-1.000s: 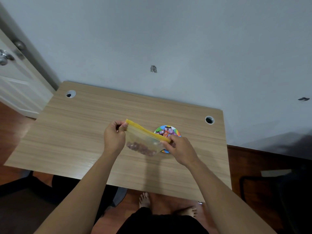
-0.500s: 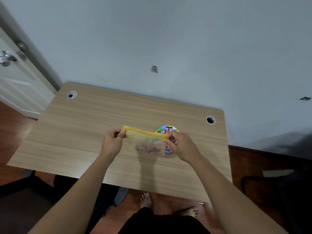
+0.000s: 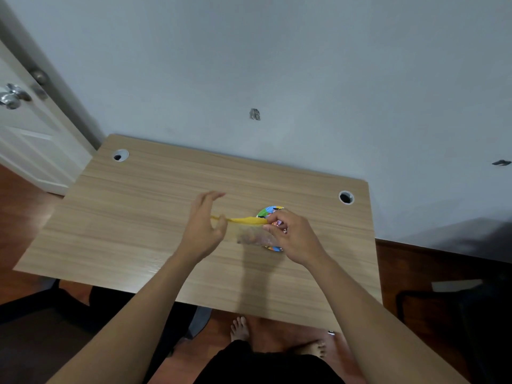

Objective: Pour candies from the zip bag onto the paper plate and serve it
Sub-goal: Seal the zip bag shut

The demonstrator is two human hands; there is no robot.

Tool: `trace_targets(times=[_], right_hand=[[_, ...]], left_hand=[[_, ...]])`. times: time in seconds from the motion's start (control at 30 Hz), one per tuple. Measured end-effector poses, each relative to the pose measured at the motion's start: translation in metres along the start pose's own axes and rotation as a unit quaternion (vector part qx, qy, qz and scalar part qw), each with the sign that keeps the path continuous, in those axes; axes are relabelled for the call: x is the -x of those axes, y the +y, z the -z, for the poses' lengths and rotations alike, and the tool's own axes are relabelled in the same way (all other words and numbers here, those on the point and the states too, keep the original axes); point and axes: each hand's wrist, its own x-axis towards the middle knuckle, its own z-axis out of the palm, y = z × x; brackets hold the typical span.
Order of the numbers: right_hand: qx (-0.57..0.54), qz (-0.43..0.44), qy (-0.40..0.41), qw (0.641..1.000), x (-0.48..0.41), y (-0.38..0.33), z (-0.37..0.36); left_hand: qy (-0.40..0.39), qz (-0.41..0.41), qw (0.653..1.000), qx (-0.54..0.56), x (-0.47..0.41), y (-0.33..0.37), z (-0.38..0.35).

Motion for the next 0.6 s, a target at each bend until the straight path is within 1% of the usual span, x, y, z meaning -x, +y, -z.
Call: trace_targets(times=[0.03,0.07,0.13,0.17,0.27,0.37,0.43,0.53,0.6], right_hand=[[0.007,0.008,-0.002,1.000,0.000,0.000,0.000],[0.011,0.013,-0.003,1.000,0.000,0.000,0.000],[0.007,0.013,-0.002,1.000,0.000,-0.003,0.000],[0.006,0.011,-0.001,1.000,0.000,-0.003,-0.001],[0.015,0.020,0.004,1.000,0.001,-0.005,0.000],[0.016,0.020,0.015,1.000,0.001,-0.006,0.004],[0.024,0.027,0.023,0.999,0.002,-0.005,0.006],[0.026,0.031,0.027,0.999,0.002,-0.005,0.008],[0.025,0.030,0.029,0.999,0.002,-0.006,0.008]], left_hand=[[-0.045,-0.045,0.998,-0.023,-0.003,0.005,-0.001],[-0.092,-0.073,0.992,-0.045,-0.006,0.008,-0.004],[-0.169,-0.088,0.978,-0.086,-0.011,0.013,-0.011],[-0.187,-0.085,0.974,-0.097,-0.013,0.015,-0.014],[-0.184,-0.084,0.975,-0.090,-0.020,0.022,-0.020],[-0.172,-0.074,0.981,-0.049,-0.023,0.026,-0.021],[-0.162,-0.083,0.983,-0.019,-0.022,0.029,-0.020],[-0.167,-0.094,0.981,0.036,-0.022,0.036,-0.019],[-0.163,-0.095,0.981,0.044,-0.023,0.040,-0.019]])
